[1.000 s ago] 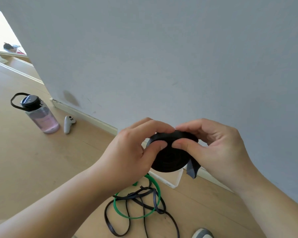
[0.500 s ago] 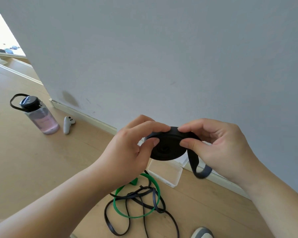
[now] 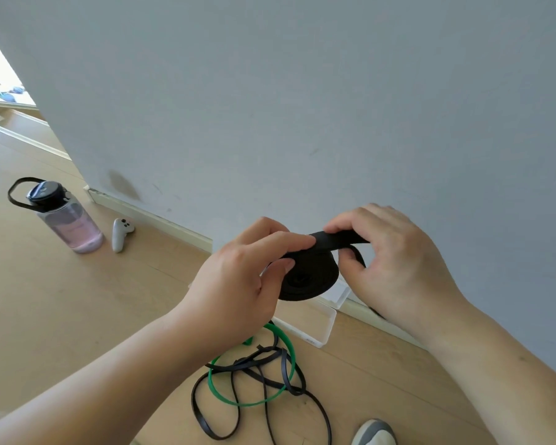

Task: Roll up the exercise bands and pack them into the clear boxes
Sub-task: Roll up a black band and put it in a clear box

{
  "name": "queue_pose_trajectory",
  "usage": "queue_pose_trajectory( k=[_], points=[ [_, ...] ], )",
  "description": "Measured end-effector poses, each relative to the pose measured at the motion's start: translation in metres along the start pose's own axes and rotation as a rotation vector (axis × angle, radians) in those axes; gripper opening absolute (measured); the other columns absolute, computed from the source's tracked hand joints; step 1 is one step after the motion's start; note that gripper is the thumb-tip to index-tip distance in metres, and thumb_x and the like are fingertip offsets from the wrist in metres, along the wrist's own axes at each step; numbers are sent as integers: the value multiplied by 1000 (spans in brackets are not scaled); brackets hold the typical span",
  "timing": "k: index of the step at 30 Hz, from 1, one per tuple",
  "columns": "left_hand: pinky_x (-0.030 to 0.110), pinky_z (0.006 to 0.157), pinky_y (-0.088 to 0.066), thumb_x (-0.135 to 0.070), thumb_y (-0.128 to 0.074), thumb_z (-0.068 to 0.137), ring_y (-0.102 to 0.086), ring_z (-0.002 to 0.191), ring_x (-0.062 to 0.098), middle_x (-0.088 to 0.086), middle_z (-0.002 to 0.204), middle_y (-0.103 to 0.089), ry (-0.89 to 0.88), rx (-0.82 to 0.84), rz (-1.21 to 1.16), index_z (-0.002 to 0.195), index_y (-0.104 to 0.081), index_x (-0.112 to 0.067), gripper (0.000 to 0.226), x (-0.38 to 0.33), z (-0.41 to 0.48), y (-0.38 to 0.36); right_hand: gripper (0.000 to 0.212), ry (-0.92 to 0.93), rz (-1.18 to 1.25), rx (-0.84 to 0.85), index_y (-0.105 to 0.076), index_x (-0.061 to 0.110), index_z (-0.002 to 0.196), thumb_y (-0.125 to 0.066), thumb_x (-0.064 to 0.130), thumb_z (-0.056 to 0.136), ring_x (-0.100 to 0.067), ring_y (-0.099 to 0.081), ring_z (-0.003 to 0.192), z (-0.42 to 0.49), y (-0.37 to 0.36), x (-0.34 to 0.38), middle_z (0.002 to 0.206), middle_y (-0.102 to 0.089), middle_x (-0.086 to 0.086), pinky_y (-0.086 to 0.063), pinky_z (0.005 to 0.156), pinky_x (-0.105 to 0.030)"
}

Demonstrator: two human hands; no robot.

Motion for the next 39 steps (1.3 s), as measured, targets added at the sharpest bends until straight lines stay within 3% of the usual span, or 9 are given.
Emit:
queue_pose_trajectory(
  k=[5,10,16,21,23,26,33,36,39],
  points=[
    [42,65,-60,-11,-54,95,-64,102,17,-17,113,-60,47,8,-27,123,-68,-35,39,5,-5,2,37,-312,504,242,-77,34,104,-71,0,90,-10,-74,97,-12,-29,-32,101,-77,14,-61,90,-37],
    [43,67,-60,-8,-55,95,-65,101,19,-15,112,-61,51,-36,-39,122,-68,-33,39,6,-5,9,39,-373,784,352,-74,24,112,-79,-1,83,-12,-75,106,-19,-36,-24,108,-80,6,-58,97,-30],
    [35,75,-59,5,-61,95,-62,107,14,-15,109,-62,92,-99,-146,121,-71,-25,41,3,-3,13,36,-388,736,106,-77,28,106,-84,4,80,-7,-76,98,-14,-27,-21,101,-80,12,-60,90,-24],
    [39,90,-57,-23,-74,91,-62,116,2,-24,123,-65,145,41,-14,110,-59,-35,27,7,-4,3,37,-313,558,121,-82,31,95,-85,-1,77,-1,-73,90,-11,-21,-14,91,-78,18,-55,78,-11],
    [39,93,-57,-24,-77,88,-67,111,2,-24,125,-67,160,54,-49,108,-56,-35,31,8,-4,0,38,-308,538,150,-82,32,95,-86,-1,76,0,-73,90,-11,-25,-10,91,-78,19,-55,81,-12],
    [37,87,-59,-13,-76,88,-72,99,10,-24,110,-73,173,47,-139,123,-63,-38,45,8,-3,-2,37,-350,567,161,-82,33,96,-85,1,77,-2,-75,90,-11,-25,-10,90,-79,17,-59,84,-18],
    [39,90,-61,7,-68,93,-72,108,16,-8,114,-76,73,-3,-282,123,-76,-16,38,3,-2,1,37,-380,655,192,-80,30,99,-87,2,75,-5,-77,90,-11,-24,-7,92,-81,13,-61,86,-24],
    [43,83,-59,4,-67,94,-71,103,21,-7,110,-74,80,12,-257,123,-76,-20,38,8,-1,0,41,-471,618,174,-66,28,96,-93,15,69,-11,-78,85,-12,-26,-23,87,-81,10,-61,84,-35],
    [32,80,-57,-1,-66,94,-67,99,15,-11,105,-65,74,119,-142,128,-72,-34,48,4,-4,-12,30,-478,575,197,-69,24,83,-94,15,67,-11,-77,80,-15,-29,-25,83,-80,8,-63,84,-39]
  ],
)
Point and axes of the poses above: each hand's wrist, its own z-axis towards the middle knuckle, its own y-axis out of the back of the hand, x = y × z, the point moved 10 cm from there along z, towards the middle knuckle
